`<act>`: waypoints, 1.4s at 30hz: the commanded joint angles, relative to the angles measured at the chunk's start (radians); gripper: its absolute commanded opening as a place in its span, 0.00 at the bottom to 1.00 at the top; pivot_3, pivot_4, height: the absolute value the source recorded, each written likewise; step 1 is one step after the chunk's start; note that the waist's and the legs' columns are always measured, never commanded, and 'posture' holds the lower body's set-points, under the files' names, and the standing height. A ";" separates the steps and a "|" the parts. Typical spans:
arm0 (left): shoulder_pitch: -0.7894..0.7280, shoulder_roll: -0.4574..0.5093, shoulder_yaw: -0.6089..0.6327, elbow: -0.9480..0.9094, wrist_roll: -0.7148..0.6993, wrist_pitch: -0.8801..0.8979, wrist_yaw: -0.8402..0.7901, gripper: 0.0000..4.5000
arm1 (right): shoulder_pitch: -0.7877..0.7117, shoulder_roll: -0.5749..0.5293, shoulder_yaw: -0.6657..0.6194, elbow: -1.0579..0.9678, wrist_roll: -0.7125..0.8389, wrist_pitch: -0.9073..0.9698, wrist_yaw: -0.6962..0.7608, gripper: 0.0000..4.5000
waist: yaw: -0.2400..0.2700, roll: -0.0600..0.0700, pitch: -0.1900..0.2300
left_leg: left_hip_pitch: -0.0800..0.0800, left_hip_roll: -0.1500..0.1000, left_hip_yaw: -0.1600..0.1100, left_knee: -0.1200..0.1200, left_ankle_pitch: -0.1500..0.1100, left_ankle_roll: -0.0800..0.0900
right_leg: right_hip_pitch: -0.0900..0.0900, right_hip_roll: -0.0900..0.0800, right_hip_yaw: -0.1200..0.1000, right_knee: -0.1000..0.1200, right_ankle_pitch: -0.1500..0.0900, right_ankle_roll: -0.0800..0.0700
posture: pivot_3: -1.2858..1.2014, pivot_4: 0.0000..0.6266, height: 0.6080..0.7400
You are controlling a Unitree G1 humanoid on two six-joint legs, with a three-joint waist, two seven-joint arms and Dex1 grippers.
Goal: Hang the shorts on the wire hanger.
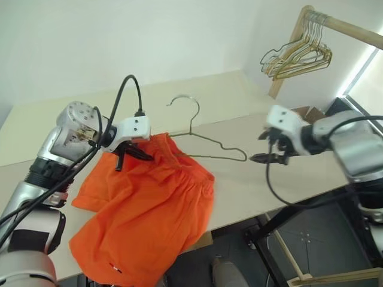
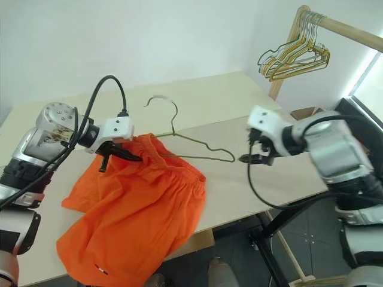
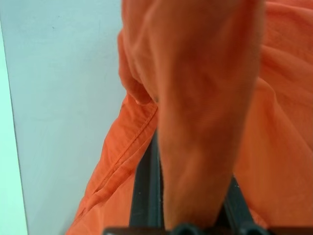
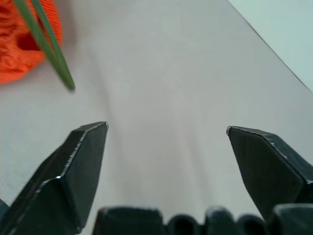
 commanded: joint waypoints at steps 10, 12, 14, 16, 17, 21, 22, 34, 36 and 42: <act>-0.038 -0.001 0.058 0.011 -0.033 0.050 0.031 0.00 | 0.376 0.100 -0.234 -0.197 0.265 0.113 -0.063 0.99 | -0.012 0.000 0.000 | 0.005 0.001 0.001 -0.001 -0.001 0.001 | 0.005 0.001 0.002 -0.001 0.000 0.001 | 0.44 0.07 1.00; -0.044 -0.003 0.057 0.012 -0.033 0.050 0.026 0.00 | 0.389 0.218 -0.183 -0.224 0.259 0.165 -0.171 0.99 | -0.014 0.000 0.000 | 0.006 0.002 0.001 -0.001 -0.001 0.001 | 0.005 0.002 0.003 0.000 0.000 0.001 | 0.44 0.06 1.00; -0.046 -0.005 0.056 0.011 -0.033 0.051 0.024 0.00 | 0.391 0.337 -0.137 -0.213 0.248 0.193 -0.263 0.99 | -0.013 0.000 0.000 | 0.006 0.001 0.001 -0.001 -0.001 0.001 | 0.004 0.001 0.003 0.003 0.000 0.001 | 0.45 0.06 1.00; -0.045 -0.006 0.055 0.007 -0.032 0.051 0.022 0.00 | 0.389 0.412 -0.096 -0.201 0.240 0.200 -0.314 0.99 | -0.011 0.000 -0.001 | 0.005 0.001 0.001 -0.001 -0.001 0.001 | 0.003 0.000 0.003 0.003 0.000 0.001 | 0.45 0.06 1.00; -0.043 -0.004 0.054 0.003 -0.032 0.052 0.020 0.00 | 0.383 0.443 -0.085 -0.190 0.243 0.212 -0.336 0.99 | -0.011 0.000 -0.001 | 0.004 0.000 0.001 -0.001 -0.001 0.001 | 0.002 0.000 0.003 0.003 0.000 0.001 | 0.45 0.06 1.00; -0.045 0.004 0.055 -0.002 -0.031 0.050 0.011 0.00 | 0.346 0.531 -0.057 -0.108 0.238 0.213 -0.401 0.99 | -0.008 0.000 -0.001 | 0.003 -0.001 0.000 0.000 -0.001 0.001 | 0.002 0.000 0.003 0.002 0.000 0.001 | 0.45 0.05 1.00; -0.046 0.005 0.055 0.000 -0.031 0.050 0.010 0.00 | 0.335 0.541 -0.060 -0.091 0.250 0.214 -0.399 0.99 | -0.009 0.000 -0.001 | 0.003 -0.001 0.000 0.000 -0.001 0.001 | 0.002 -0.001 0.003 0.002 0.000 0.001 | 0.45 0.05 1.00; -0.040 0.015 0.061 -0.010 -0.029 0.052 0.011 0.00 | 0.265 0.607 -0.017 0.022 0.312 0.227 -0.356 0.64 | -0.012 0.001 -0.001 | 0.004 -0.001 0.000 0.000 -0.001 0.001 | 0.002 0.000 0.003 0.003 0.000 0.001 | 0.46 0.04 1.00; -0.039 0.016 0.062 -0.010 -0.028 0.051 0.014 0.00 | 0.257 0.616 -0.027 0.033 0.322 0.232 -0.356 0.49 | -0.012 0.001 -0.001 | 0.004 -0.001 0.000 0.000 -0.001 0.001 | 0.002 0.000 0.003 0.003 0.000 0.001 | 0.46 0.04 1.00; -0.026 0.021 0.070 -0.017 -0.034 0.056 0.020 0.00 | 0.248 0.634 -0.069 0.032 0.354 0.243 -0.367 0.04 | -0.012 0.001 -0.001 | 0.004 -0.001 0.000 0.000 -0.001 0.001 | 0.002 0.000 0.003 0.003 0.000 0.001 | 0.46 0.05 1.00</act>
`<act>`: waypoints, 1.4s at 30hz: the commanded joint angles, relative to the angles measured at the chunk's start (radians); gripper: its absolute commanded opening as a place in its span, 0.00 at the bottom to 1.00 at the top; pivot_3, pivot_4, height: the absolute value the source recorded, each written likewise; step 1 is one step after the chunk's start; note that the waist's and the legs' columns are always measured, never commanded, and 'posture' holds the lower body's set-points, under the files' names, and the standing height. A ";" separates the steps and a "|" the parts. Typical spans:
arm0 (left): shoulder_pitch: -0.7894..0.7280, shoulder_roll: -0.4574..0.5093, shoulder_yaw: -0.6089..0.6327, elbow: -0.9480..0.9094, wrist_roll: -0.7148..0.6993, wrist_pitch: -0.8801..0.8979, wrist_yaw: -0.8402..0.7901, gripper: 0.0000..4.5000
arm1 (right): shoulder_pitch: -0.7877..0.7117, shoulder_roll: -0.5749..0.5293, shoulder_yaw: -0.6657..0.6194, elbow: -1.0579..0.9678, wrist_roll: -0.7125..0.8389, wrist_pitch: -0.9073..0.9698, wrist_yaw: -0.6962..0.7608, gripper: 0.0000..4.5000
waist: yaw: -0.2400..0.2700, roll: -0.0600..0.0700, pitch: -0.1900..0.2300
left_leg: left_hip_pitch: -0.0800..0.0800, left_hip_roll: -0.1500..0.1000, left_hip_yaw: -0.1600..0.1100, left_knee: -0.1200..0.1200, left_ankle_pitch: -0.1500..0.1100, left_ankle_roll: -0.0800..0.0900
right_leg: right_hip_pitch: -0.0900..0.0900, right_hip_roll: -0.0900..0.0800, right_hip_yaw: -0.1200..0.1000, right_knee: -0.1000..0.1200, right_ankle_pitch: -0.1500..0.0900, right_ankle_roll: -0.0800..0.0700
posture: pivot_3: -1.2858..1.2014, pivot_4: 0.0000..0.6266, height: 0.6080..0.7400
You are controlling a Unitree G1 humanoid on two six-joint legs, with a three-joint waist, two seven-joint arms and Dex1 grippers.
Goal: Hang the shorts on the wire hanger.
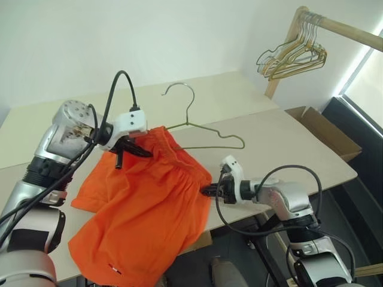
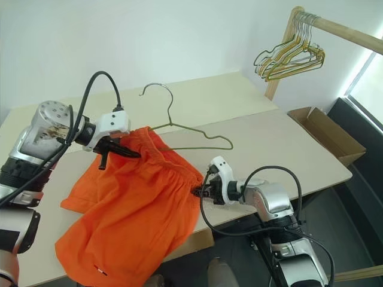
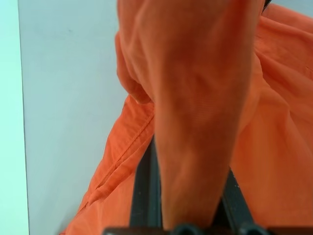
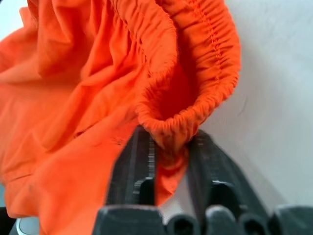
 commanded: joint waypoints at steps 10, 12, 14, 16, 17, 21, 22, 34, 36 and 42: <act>0.106 0.101 0.129 -0.032 -0.140 -0.063 -0.098 0.00 | -0.046 -0.166 -0.136 0.004 0.091 0.023 0.066 0.01 | -0.002 0.000 0.000 | 0.000 0.000 0.000 0.000 0.000 0.000 | -0.001 0.000 0.000 0.000 0.000 0.000 | 0.45 0.07 1.00; 0.124 0.123 0.134 -0.010 -0.133 -0.104 -0.101 0.00 | -0.049 -0.222 -0.133 0.026 0.083 0.000 0.106 0.01 | -0.001 0.000 0.000 | 0.000 0.000 0.000 0.000 0.000 0.000 | 0.000 0.000 0.000 0.000 0.000 0.000 | 0.45 0.07 1.00; 0.143 0.142 0.132 0.018 -0.108 -0.152 -0.090 0.00 | -0.059 -0.283 -0.128 0.046 0.077 -0.023 0.160 0.01 | -0.001 0.000 0.000 | 0.000 0.000 0.000 0.000 0.000 0.000 | 0.001 0.000 0.000 -0.001 0.000 0.000 | 0.45 0.08 1.00; 0.158 0.155 0.127 0.039 -0.091 -0.190 -0.079 0.00 | -0.076 -0.330 -0.115 0.073 0.065 -0.040 0.202 0.01 | -0.001 0.000 0.000 | 0.001 0.000 0.000 0.000 0.000 0.000 | 0.001 0.000 0.000 -0.001 0.000 0.000 | 0.45 0.08 1.00; 0.164 0.160 0.123 0.045 -0.084 -0.205 -0.074 0.00 | -0.083 -0.348 -0.106 0.084 0.058 -0.051 0.218 0.01 | -0.002 0.000 0.000 | 0.001 0.000 0.000 0.000 0.000 0.000 | 0.001 0.000 0.000 -0.001 0.000 0.000 | 0.45 0.08 1.00; 0.186 0.168 0.109 0.054 -0.049 -0.224 -0.026 0.00 | -0.106 -0.401 -0.074 0.116 0.042 -0.094 0.277 0.01 | -0.001 0.000 0.000 | 0.000 0.001 0.000 0.000 0.000 0.000 | 0.001 0.000 0.000 -0.001 0.000 0.000 | 0.45 0.08 1.00; 0.187 0.169 0.105 0.057 -0.039 -0.224 -0.014 0.00 | -0.113 -0.409 -0.068 0.122 0.040 -0.102 0.284 0.01 | -0.001 0.000 0.000 | 0.000 0.001 0.000 0.000 0.000 0.000 | 0.001 0.000 0.000 -0.001 0.000 0.000 | 0.45 0.09 1.00; 0.233 0.171 0.040 0.017 0.021 -0.226 0.005 0.00 | -0.162 -0.439 -0.033 0.057 0.026 -0.228 0.360 0.01 | 0.000 0.000 0.000 | 0.000 0.001 0.001 -0.001 0.000 0.000 | 0.000 0.000 0.000 -0.001 0.000 0.000 | 0.45 0.08 1.00; 0.220 0.147 0.031 0.013 0.020 -0.206 0.017 0.00 | -0.148 -0.442 -0.021 0.020 0.019 -0.263 0.386 0.13 | 0.001 0.000 0.000 | -0.001 0.001 0.000 0.000 0.000 0.000 | 0.000 0.000 0.000 -0.001 0.000 0.000 | 0.45 0.08 1.00; 0.164 0.079 0.029 0.026 0.014 -0.155 0.026 0.00 | -0.143 -0.452 -0.021 -0.047 0.028 -0.253 0.396 0.56 | 0.004 0.000 0.000 | -0.001 0.001 0.000 0.000 0.000 0.001 | 0.001 0.000 -0.001 -0.001 0.000 0.000 | 0.44 0.07 1.00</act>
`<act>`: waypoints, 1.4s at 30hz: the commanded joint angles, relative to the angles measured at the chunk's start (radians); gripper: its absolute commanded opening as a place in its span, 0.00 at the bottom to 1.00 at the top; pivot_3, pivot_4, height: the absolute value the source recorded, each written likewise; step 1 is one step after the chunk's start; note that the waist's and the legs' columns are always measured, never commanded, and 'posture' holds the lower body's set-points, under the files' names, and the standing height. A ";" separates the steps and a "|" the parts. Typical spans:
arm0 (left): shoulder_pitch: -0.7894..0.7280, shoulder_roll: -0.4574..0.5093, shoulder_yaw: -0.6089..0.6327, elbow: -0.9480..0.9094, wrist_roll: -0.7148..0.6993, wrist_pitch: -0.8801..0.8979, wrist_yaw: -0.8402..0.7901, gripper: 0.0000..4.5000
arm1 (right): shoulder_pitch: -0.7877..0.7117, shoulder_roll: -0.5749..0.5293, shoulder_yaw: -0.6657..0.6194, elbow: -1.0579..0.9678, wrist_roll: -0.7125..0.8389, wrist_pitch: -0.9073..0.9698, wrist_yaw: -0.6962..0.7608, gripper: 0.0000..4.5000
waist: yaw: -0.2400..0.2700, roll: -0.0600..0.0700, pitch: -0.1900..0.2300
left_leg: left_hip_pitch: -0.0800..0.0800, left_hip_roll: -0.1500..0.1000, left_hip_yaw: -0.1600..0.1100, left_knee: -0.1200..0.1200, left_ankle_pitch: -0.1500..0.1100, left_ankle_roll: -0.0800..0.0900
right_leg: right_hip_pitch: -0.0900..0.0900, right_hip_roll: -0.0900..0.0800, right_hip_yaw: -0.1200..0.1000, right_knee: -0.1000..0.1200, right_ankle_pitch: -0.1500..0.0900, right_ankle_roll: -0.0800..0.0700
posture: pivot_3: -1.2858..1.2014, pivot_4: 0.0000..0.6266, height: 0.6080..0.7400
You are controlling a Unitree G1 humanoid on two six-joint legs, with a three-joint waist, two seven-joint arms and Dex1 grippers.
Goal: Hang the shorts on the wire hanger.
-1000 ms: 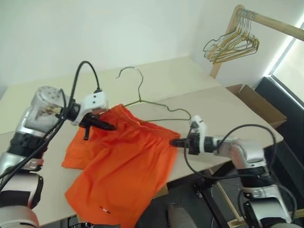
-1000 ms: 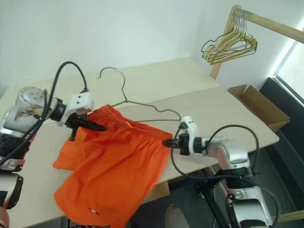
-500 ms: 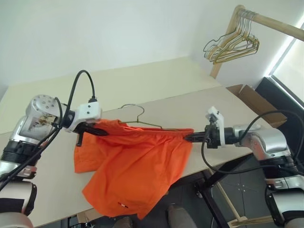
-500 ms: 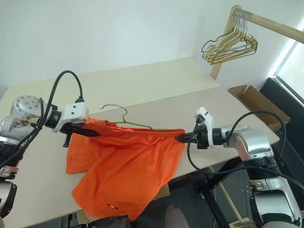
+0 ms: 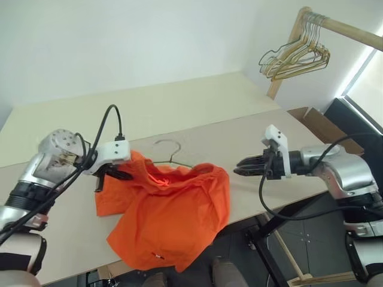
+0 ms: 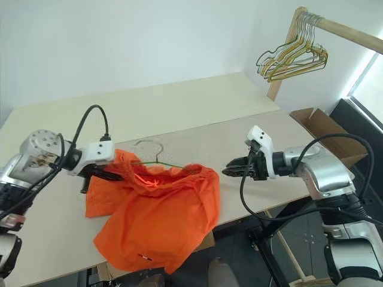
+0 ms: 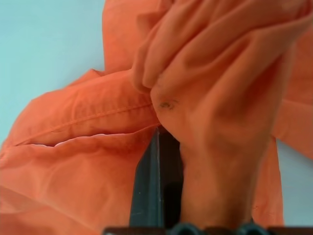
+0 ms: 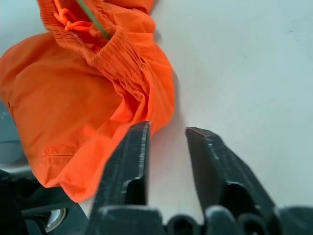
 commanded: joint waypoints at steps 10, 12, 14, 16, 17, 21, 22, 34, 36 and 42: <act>-0.115 -0.050 0.027 0.023 -0.024 0.041 -0.016 0.00 | -0.077 -0.012 0.026 -0.080 -0.082 -0.013 -0.053 0.98 | -0.019 0.000 0.000 | 0.000 0.000 0.000 0.000 0.000 0.000 | -0.001 0.000 0.000 0.000 0.000 0.000 | 0.43 0.05 1.00; -0.121 -0.053 0.025 0.027 -0.023 0.039 -0.020 0.00 | -0.117 0.000 0.054 -0.060 -0.105 0.002 -0.058 0.98 | -0.024 0.000 0.000 | 0.000 0.000 0.000 0.000 0.000 0.000 | -0.001 0.000 0.000 0.000 0.000 0.000 | 0.43 0.05 1.00; -0.122 -0.055 0.021 0.029 -0.019 0.034 -0.021 0.00 | -0.162 0.013 0.112 -0.006 -0.161 -0.002 -0.065 0.98 | -0.029 0.000 0.000 | 0.000 0.000 0.000 0.000 0.000 0.000 | -0.001 -0.001 0.000 0.000 0.000 0.000 | 0.43 0.05 1.00; -0.120 -0.055 0.019 0.026 -0.016 0.031 -0.023 0.00 | -0.179 0.019 0.137 0.025 -0.189 -0.015 -0.062 0.98 | -0.030 0.000 0.000 | 0.000 0.000 0.000 0.000 0.000 0.000 | -0.001 0.000 0.000 0.000 0.000 0.000 | 0.44 0.05 1.00; -0.115 -0.053 0.021 0.021 -0.017 0.032 -0.023 0.00 | -0.181 0.021 0.134 0.028 -0.186 -0.016 -0.055 0.98 | -0.030 0.000 0.000 | 0.000 0.000 0.000 0.000 0.000 0.000 | -0.001 0.000 0.000 0.000 0.000 0.000 | 0.44 0.05 1.00; -0.097 -0.040 0.023 -0.004 -0.016 0.043 -0.026 0.00 | -0.195 0.028 0.101 0.015 -0.145 -0.001 -0.015 0.98 | -0.029 0.000 0.000 | -0.002 0.000 0.000 0.000 0.000 0.000 | -0.003 -0.001 0.000 0.000 0.000 0.000 | 0.44 0.06 1.00; -0.093 -0.034 0.023 -0.007 -0.014 0.044 -0.027 0.00 | -0.200 0.037 0.083 0.003 -0.134 -0.012 -0.019 0.98 | -0.029 0.000 0.000 | -0.002 0.000 0.000 0.000 0.000 0.000 | -0.002 -0.001 0.000 0.000 0.000 0.000 | 0.45 0.06 1.00; -0.095 -0.034 0.017 -0.002 -0.015 0.049 -0.030 0.00 | -0.420 0.271 0.192 0.002 -0.143 0.105 -0.109 0.98 | -0.036 0.000 0.000 | 0.000 0.000 0.000 -0.001 0.000 0.000 | -0.002 0.000 0.001 0.001 0.000 0.000 | 0.44 0.08 1.00; -0.099 -0.036 0.017 0.001 -0.014 0.048 -0.031 0.00 | -0.446 0.302 0.236 0.023 -0.161 0.098 -0.101 0.98 | -0.036 0.000 0.000 | 0.000 0.000 0.000 0.000 0.000 0.000 | -0.002 -0.001 0.001 0.002 0.000 0.000 | 0.44 0.08 1.00; -0.091 -0.029 0.023 -0.008 -0.014 0.052 -0.030 0.00 | -0.490 0.358 0.287 0.067 -0.184 0.098 -0.089 0.85 | -0.033 0.000 0.000 | -0.002 -0.001 -0.001 0.000 0.000 0.000 | -0.004 -0.001 0.000 0.002 0.000 0.000 | 0.45 0.08 1.00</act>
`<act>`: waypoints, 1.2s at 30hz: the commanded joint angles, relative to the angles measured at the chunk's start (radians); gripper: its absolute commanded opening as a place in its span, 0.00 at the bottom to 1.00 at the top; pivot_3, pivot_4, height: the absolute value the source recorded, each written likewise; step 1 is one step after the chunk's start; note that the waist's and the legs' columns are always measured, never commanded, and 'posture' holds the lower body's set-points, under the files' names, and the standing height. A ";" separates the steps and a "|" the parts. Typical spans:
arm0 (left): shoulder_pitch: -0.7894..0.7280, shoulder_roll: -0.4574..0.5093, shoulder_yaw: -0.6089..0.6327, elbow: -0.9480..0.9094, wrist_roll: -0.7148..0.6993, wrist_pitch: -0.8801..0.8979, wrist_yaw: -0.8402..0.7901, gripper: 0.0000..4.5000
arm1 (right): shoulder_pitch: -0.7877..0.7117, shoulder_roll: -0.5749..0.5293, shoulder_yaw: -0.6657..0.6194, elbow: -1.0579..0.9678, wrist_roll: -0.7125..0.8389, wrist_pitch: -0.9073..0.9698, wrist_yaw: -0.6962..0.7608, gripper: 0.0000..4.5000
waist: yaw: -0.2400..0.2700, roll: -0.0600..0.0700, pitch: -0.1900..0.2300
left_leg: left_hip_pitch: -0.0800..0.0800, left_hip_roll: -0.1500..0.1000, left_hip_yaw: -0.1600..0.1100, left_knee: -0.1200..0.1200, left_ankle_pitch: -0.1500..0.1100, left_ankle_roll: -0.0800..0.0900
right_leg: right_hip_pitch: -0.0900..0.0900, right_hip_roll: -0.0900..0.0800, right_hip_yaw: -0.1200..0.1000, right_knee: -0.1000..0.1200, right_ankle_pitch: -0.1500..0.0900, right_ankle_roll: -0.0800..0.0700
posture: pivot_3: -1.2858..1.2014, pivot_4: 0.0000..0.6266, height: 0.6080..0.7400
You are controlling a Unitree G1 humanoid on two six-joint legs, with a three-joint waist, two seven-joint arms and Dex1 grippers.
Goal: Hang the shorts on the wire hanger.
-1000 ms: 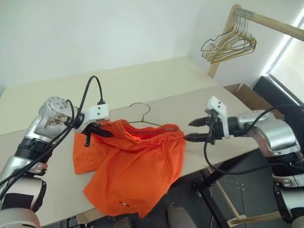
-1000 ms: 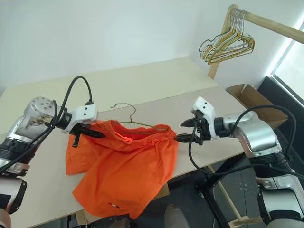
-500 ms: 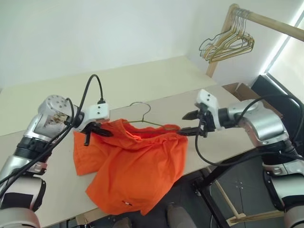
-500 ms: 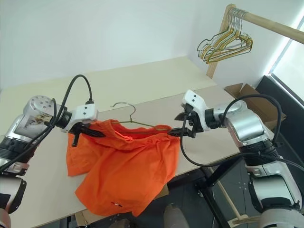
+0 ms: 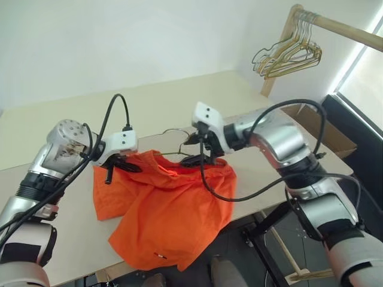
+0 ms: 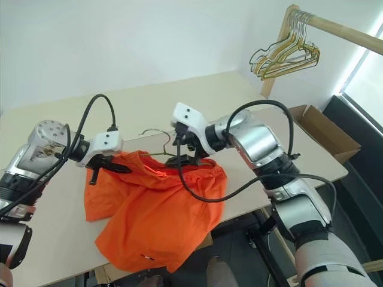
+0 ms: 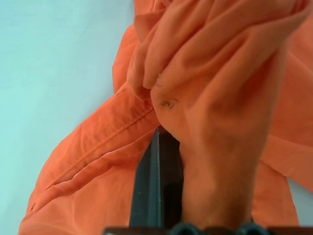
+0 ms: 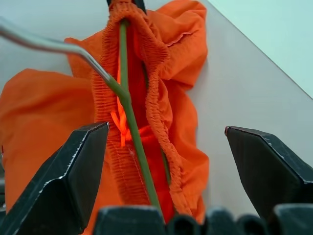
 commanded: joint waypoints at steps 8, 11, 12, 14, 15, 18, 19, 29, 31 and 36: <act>0.001 0.038 0.004 -0.039 0.037 0.021 0.017 0.00 | -0.079 0.028 0.001 0.019 -0.009 0.006 0.041 0.22 | -0.001 0.000 0.000 | 0.000 0.000 0.000 0.000 0.000 0.000 | 0.000 0.000 0.000 0.000 0.000 0.000 | 0.45 0.07 1.00; -0.008 0.034 0.001 -0.033 0.053 0.024 0.023 0.00 | -0.078 0.044 0.012 0.023 -0.017 0.002 0.039 0.00 | -0.001 0.000 0.000 | 0.001 0.000 0.000 0.000 0.000 0.000 | 0.000 0.000 0.000 0.000 0.000 0.000 | 0.45 0.07 1.00; -0.012 0.033 0.000 -0.031 0.058 0.024 0.023 0.00 | -0.075 0.050 0.014 0.024 -0.020 0.000 0.037 0.00 | 0.000 0.000 0.000 | 0.001 0.000 0.000 0.000 0.000 0.000 | 0.000 0.000 0.000 0.001 0.000 0.000 | 0.45 0.07 1.00; -0.018 0.034 -0.003 -0.030 0.065 0.026 0.021 0.00 | -0.070 0.066 0.013 0.031 -0.024 -0.002 0.030 0.00 | 0.000 0.000 0.000 | 0.000 0.000 0.000 0.000 0.000 0.000 | 0.000 0.000 0.000 0.000 0.000 0.000 | 0.45 0.07 1.00; -0.019 0.035 -0.004 -0.031 0.069 0.026 0.019 0.00 | -0.068 0.072 0.011 0.035 -0.026 -0.003 0.027 0.00 | 0.000 0.000 0.000 | 0.000 0.000 0.000 0.000 0.000 0.000 | 0.000 0.000 0.000 0.001 0.000 0.000 | 0.45 0.07 1.00; -0.022 0.040 -0.008 -0.031 0.081 0.012 0.009 0.00 | -0.059 0.090 0.004 0.043 -0.030 -0.008 0.021 0.00 | -0.001 0.000 0.000 | 0.001 0.000 0.000 0.000 0.000 0.000 | 0.000 0.000 0.000 0.001 0.000 0.000 | 0.45 0.07 1.00; -0.023 0.042 -0.006 -0.031 0.082 0.008 0.007 0.00 | -0.053 0.095 0.001 0.043 -0.031 -0.011 0.019 0.00 | 0.000 0.000 0.000 | 0.001 0.000 0.000 0.000 0.000 0.000 | 0.000 0.000 0.000 0.001 0.000 0.000 | 0.45 0.06 1.00; -0.041 0.063 0.068 -0.032 0.012 -0.007 -0.015 0.37 | 0.059 0.085 -0.025 0.015 -0.075 -0.243 0.005 0.00 | 0.001 0.000 0.000 | 0.000 0.000 -0.001 0.000 0.000 0.000 | 0.000 0.000 0.000 0.001 0.000 0.000 | 0.46 0.06 1.00; -0.054 0.074 0.081 -0.017 0.004 0.008 -0.013 0.51 | 0.069 0.083 -0.028 0.015 -0.077 -0.256 0.012 0.00 | 0.001 0.000 0.000 | 0.000 0.000 -0.001 0.000 0.000 0.000 | 0.000 0.000 0.000 0.001 0.000 0.000 | 0.46 0.05 1.00; -0.025 0.131 0.099 -0.011 -0.010 -0.004 -0.052 0.84 | 0.066 0.081 -0.038 0.026 -0.078 -0.275 0.020 0.00 | -0.002 0.000 0.000 | 0.001 0.000 0.000 0.000 0.000 -0.001 | 0.000 0.000 0.000 0.001 0.000 0.000 | 0.46 0.05 1.00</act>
